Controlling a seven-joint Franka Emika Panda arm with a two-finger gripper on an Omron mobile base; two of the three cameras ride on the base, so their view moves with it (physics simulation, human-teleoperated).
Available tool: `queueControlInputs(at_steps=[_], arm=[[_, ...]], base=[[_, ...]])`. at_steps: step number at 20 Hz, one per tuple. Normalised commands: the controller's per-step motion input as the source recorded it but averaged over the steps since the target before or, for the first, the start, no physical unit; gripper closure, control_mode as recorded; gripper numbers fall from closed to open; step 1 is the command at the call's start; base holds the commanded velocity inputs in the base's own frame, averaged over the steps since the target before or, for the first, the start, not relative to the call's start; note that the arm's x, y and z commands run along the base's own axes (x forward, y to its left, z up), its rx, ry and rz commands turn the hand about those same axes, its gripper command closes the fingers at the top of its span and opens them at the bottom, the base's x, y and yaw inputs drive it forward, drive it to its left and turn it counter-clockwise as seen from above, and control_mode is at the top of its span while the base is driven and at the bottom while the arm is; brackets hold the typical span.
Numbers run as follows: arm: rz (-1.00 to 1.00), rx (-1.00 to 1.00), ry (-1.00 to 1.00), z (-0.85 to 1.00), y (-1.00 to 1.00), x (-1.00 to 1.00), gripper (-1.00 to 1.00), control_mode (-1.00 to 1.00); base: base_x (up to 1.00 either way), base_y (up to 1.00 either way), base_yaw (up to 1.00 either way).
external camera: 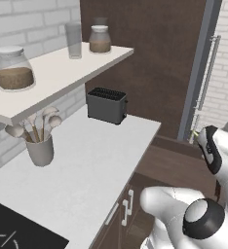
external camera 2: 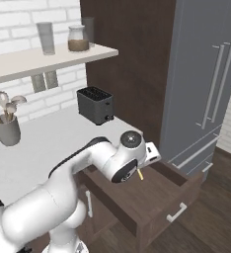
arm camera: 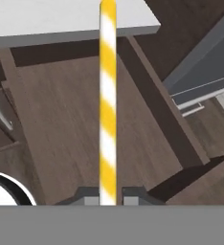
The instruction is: Take a straw from the drawer in front and place it inside the glass cup on the dining counter.
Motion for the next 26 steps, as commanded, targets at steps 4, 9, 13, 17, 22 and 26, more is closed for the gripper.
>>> queueControlInputs(at_steps=[4,9,13,17,22,26], arm=[[-0.04,0.0,-0.03,0.01,0.0,-0.28,1.0,1.0],[0.0,0.0,0.0,0.0,0.0,0.0,1.0,1.0],[0.0,0.0,0.0,0.0,0.0,0.0,1.0,1.0],[0.0,0.0,0.0,0.0,0.0,0.0,1.0,1.0],[0.0,0.0,0.0,0.0,0.0,0.0,1.0,1.0],[0.0,0.0,0.0,0.0,0.0,0.0,1.0,1.0]], base=[[-0.3,0.0,-0.11],[-0.59,-0.04,-0.39],[-0.38,-0.29,-0.53],[-0.01,-0.45,-0.57],[0.09,-0.49,-0.56],[0.33,-0.46,-0.45]])
